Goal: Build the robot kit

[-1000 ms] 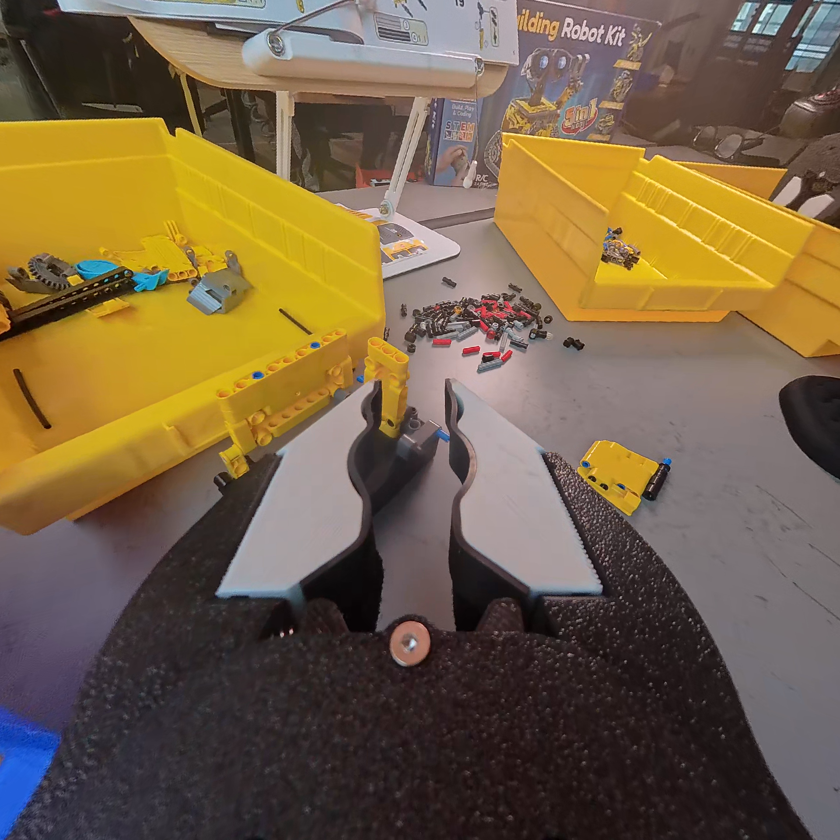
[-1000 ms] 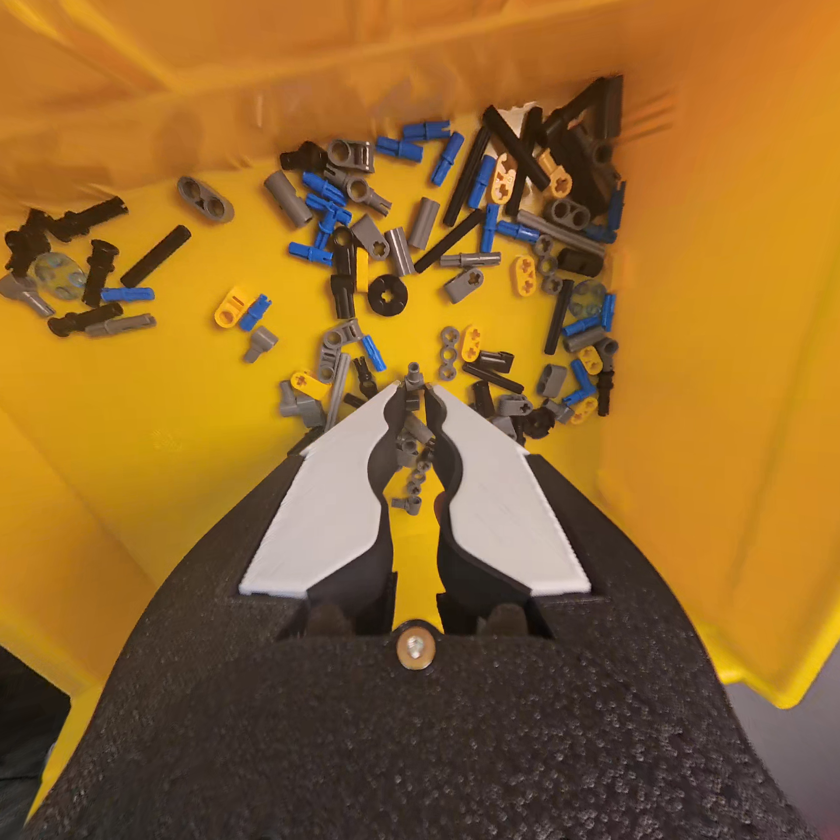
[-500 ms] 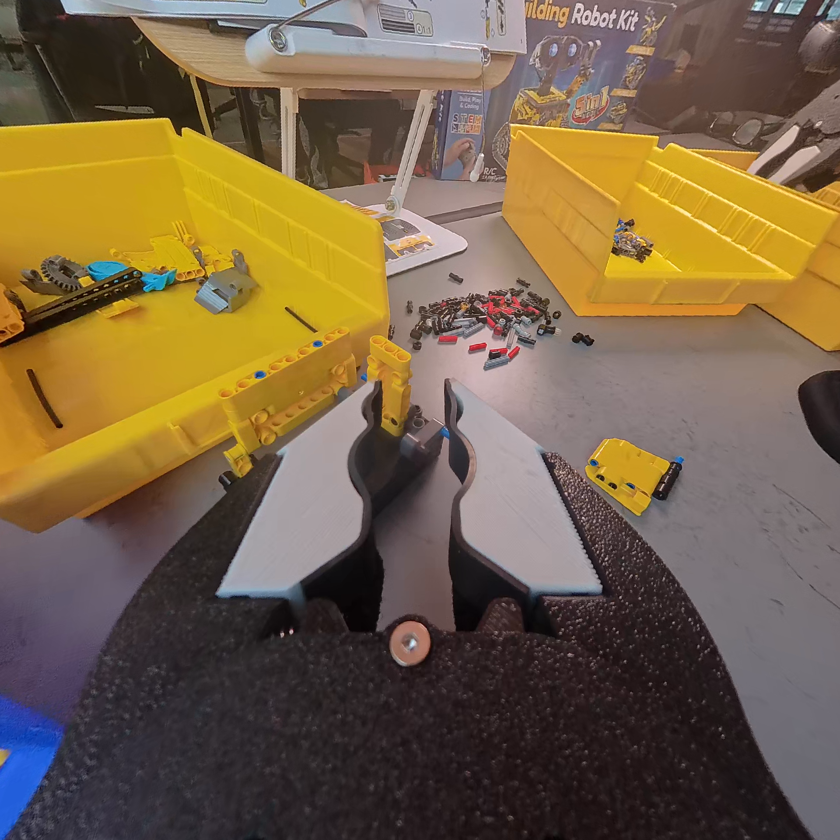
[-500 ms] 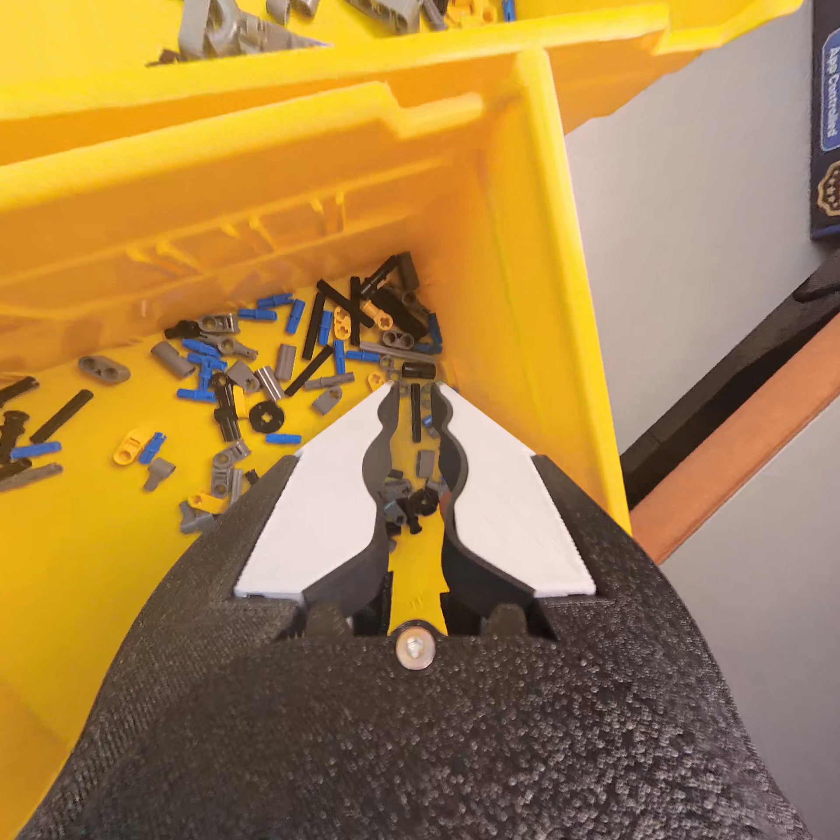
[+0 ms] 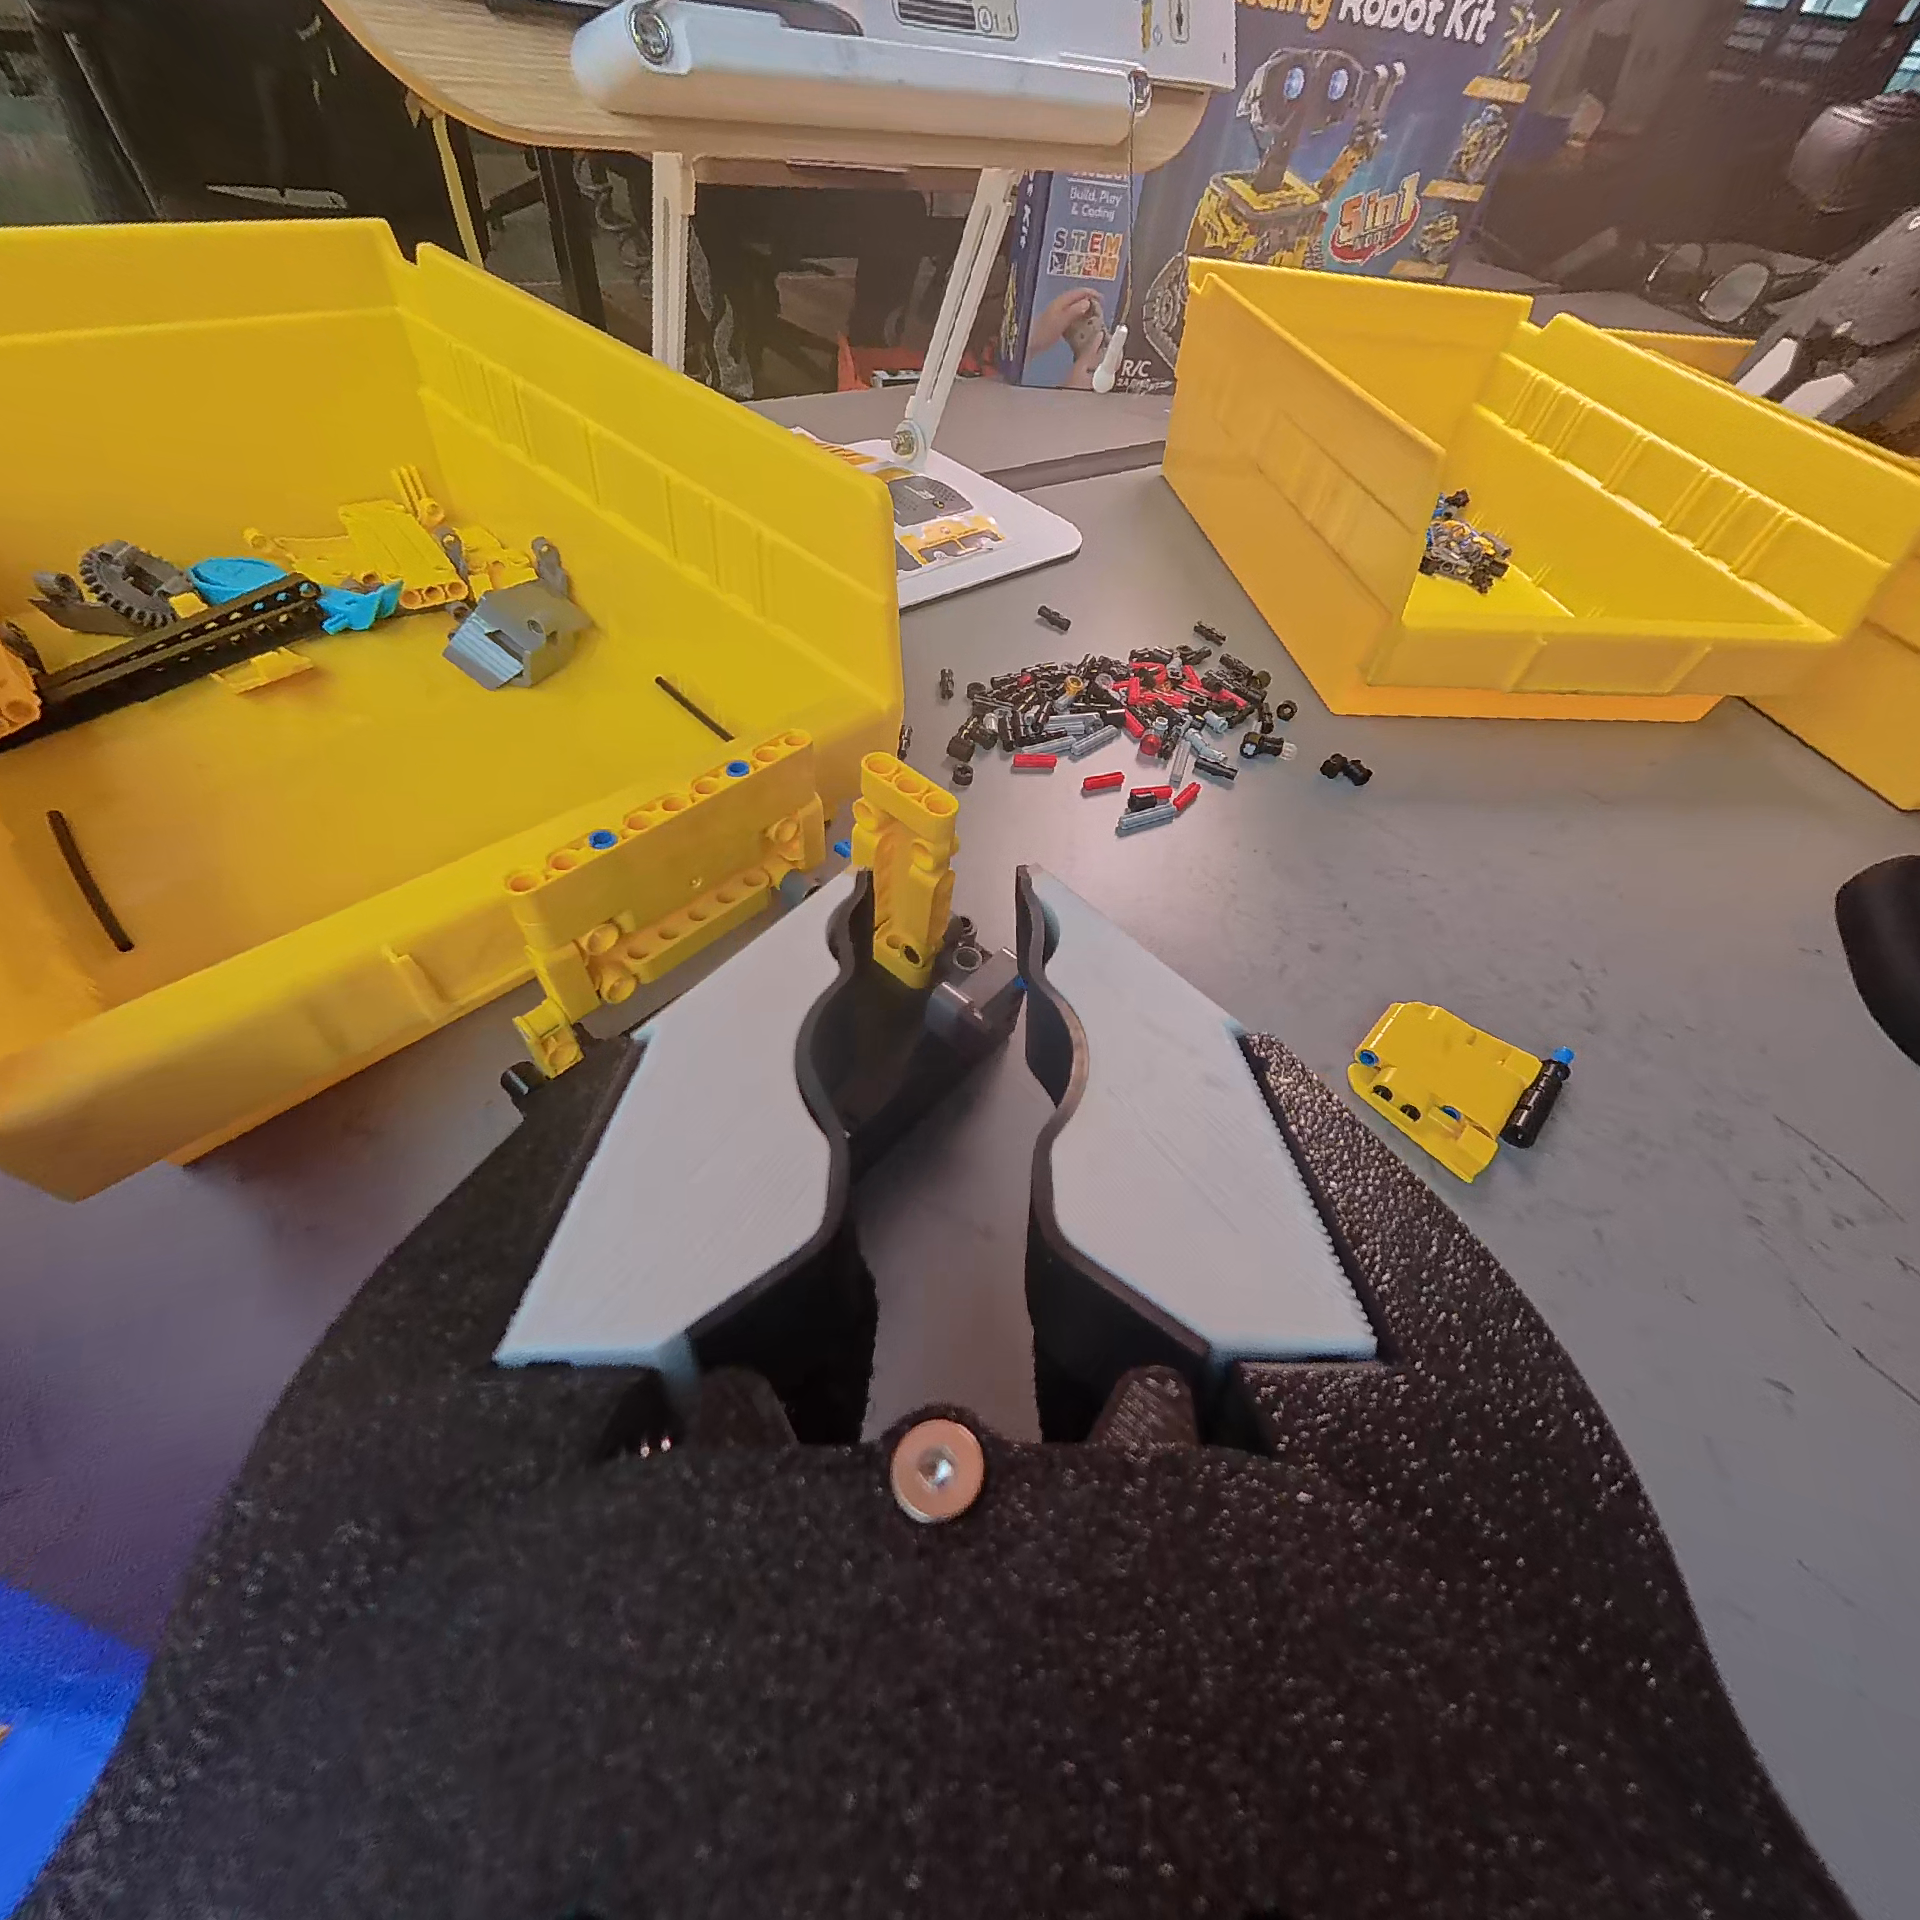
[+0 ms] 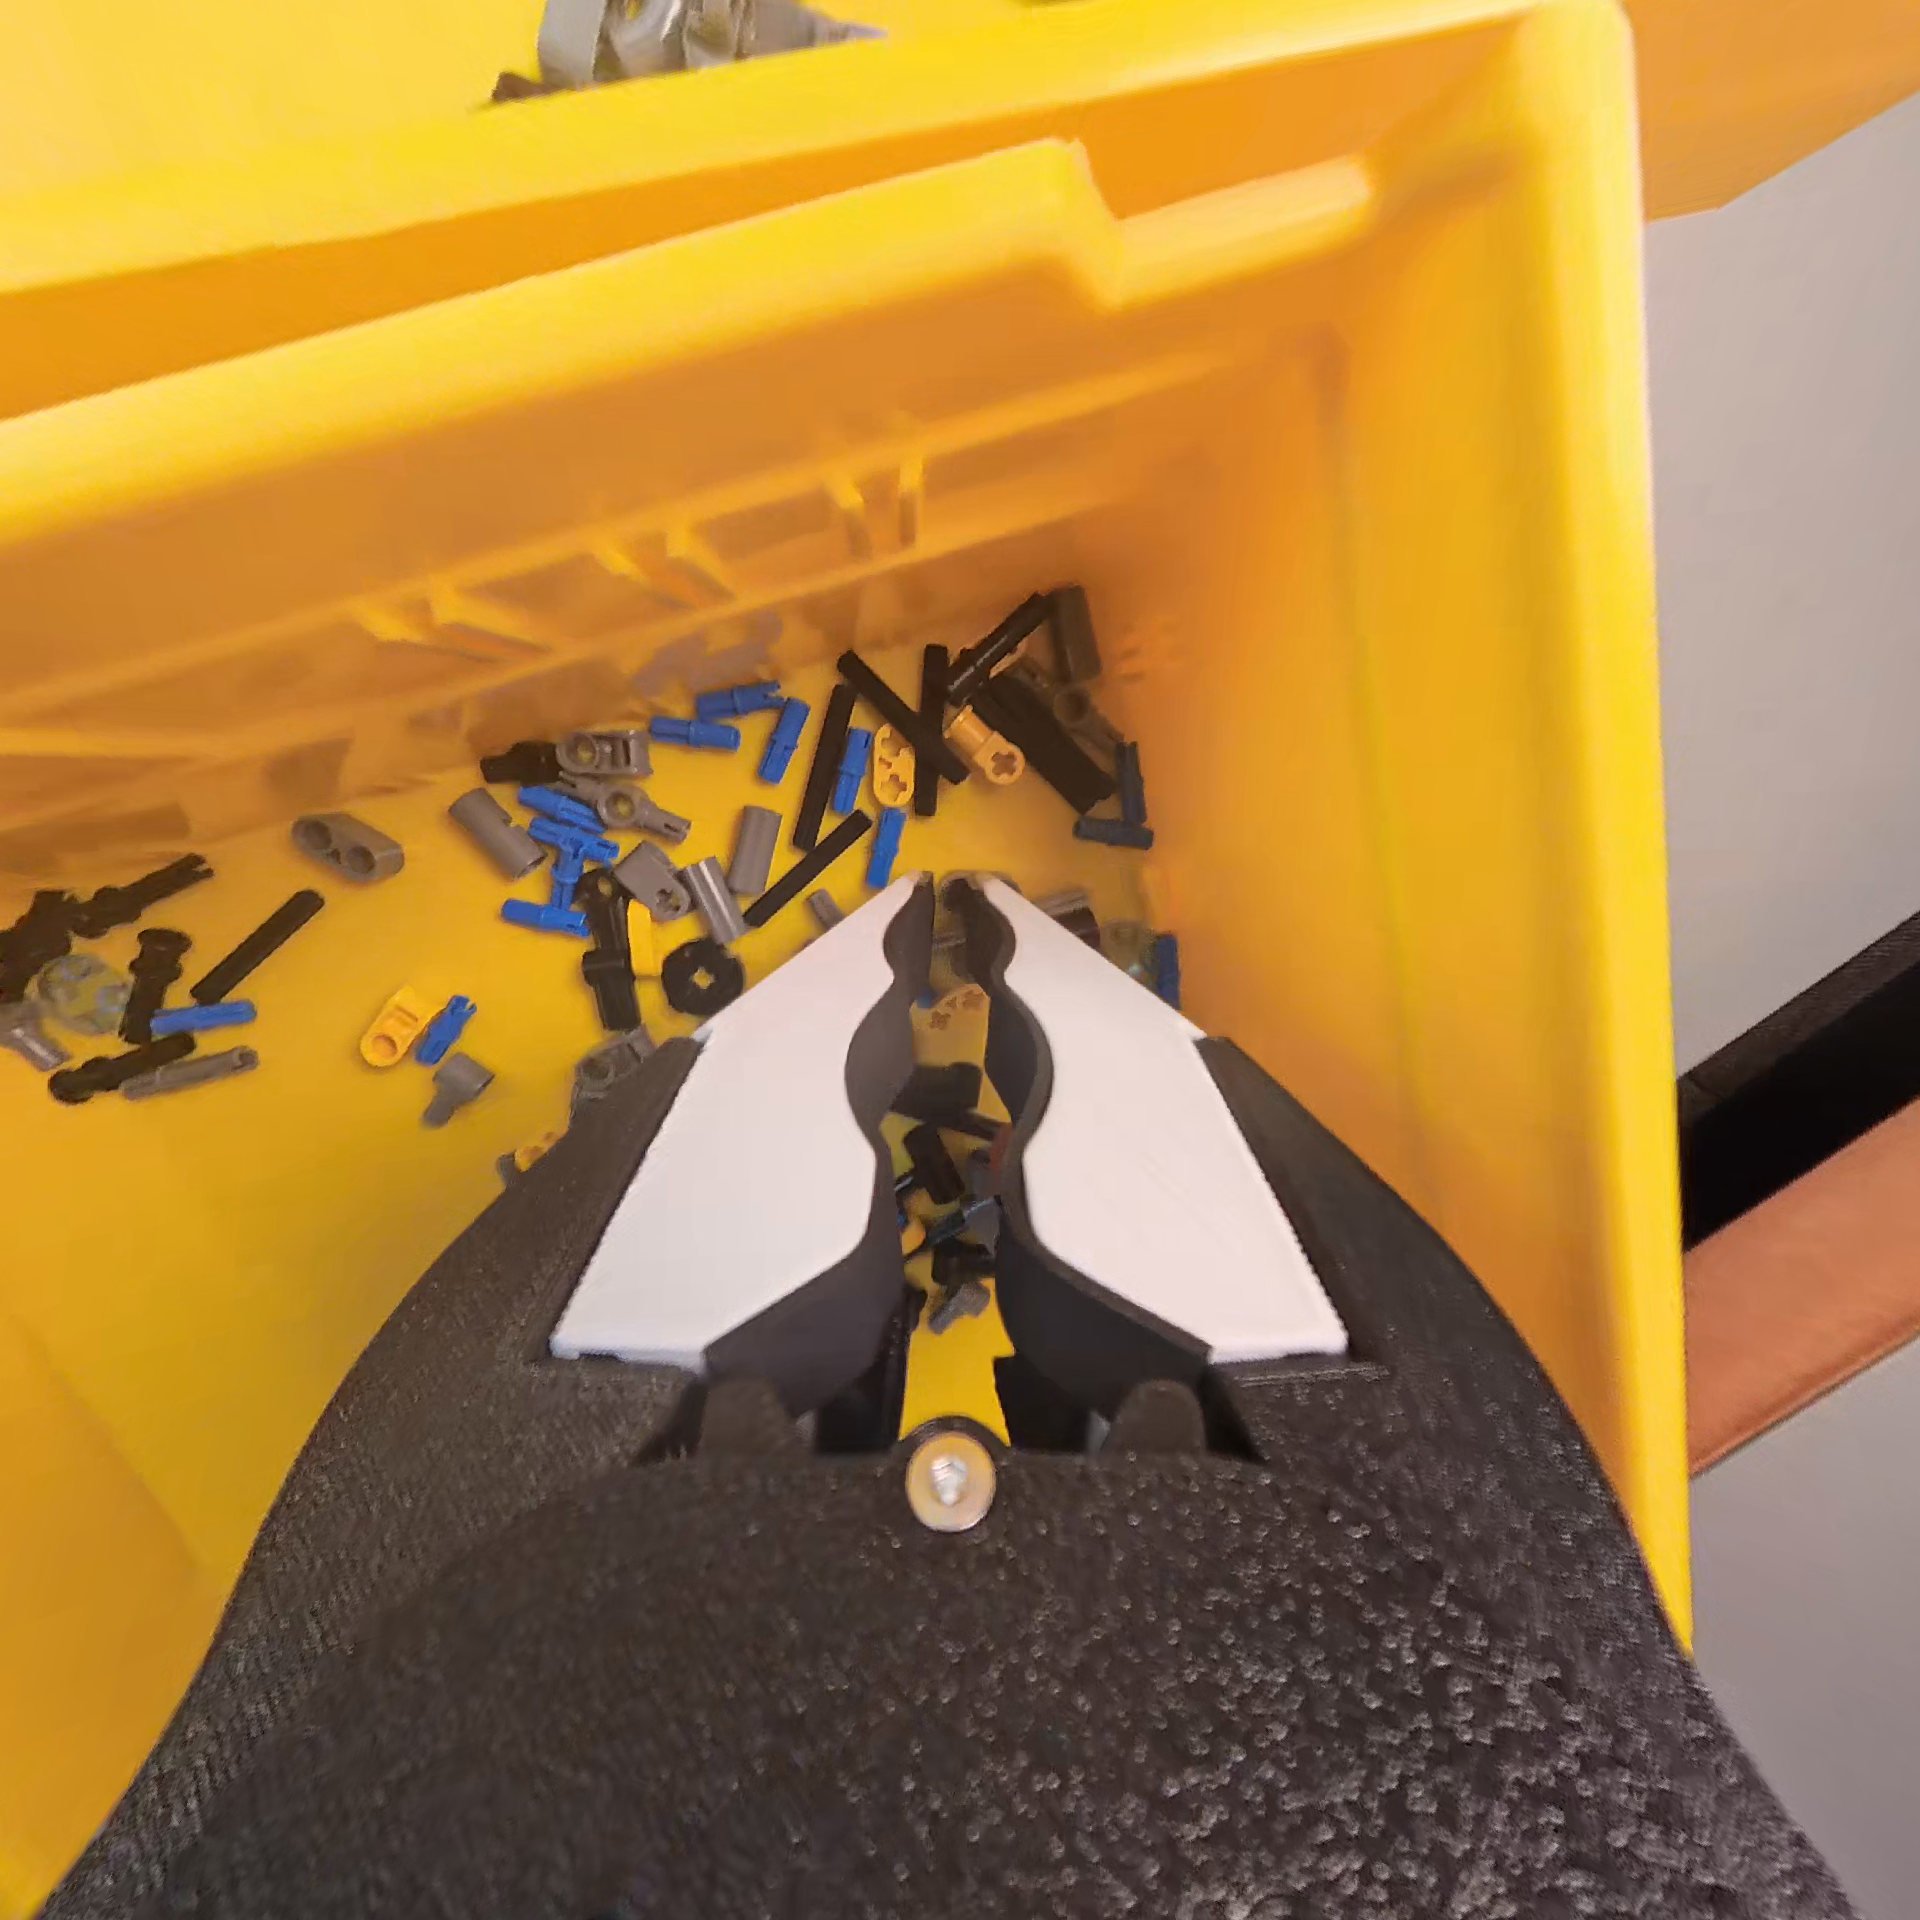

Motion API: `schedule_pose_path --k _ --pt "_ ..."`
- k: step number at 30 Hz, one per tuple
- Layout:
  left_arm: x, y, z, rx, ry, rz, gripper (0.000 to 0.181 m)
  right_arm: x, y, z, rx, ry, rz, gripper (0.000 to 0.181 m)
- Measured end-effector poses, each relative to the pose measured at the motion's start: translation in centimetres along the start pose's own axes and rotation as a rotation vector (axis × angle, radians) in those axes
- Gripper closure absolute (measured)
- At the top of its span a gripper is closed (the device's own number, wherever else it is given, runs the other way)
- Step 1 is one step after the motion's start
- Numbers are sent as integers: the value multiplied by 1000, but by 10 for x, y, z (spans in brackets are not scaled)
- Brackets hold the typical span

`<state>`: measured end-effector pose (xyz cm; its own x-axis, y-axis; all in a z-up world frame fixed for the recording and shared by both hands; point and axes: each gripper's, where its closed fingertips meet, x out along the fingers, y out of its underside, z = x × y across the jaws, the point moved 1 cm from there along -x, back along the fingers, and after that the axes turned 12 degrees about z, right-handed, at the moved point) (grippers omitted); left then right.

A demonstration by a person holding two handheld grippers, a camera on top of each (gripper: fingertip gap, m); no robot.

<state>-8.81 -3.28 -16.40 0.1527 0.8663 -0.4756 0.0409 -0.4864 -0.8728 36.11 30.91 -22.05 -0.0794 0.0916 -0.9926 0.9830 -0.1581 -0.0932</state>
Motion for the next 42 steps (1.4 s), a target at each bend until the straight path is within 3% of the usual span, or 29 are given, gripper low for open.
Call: schedule_pose_path --k 7,14,18,25,33,42 --pt "0 0 0 -1 3 1 156 -25 39 -21 19 97 109 173" --pt "0 0 0 -3 7 -4 155 -17 77 -19 -17 114 325 174" --pt "-1 -1 0 -2 8 -9 155 -9 78 -15 -31 108 348 178" --pt "0 0 1 -14 13 -5 155 -16 62 3 -47 16 238 171" --pt "0 0 2 -21 13 -1 155 -20 88 16 -113 0 341 168" --pt "1 0 2 -22 15 2 155 -18 55 53 -254 -23 209 170"
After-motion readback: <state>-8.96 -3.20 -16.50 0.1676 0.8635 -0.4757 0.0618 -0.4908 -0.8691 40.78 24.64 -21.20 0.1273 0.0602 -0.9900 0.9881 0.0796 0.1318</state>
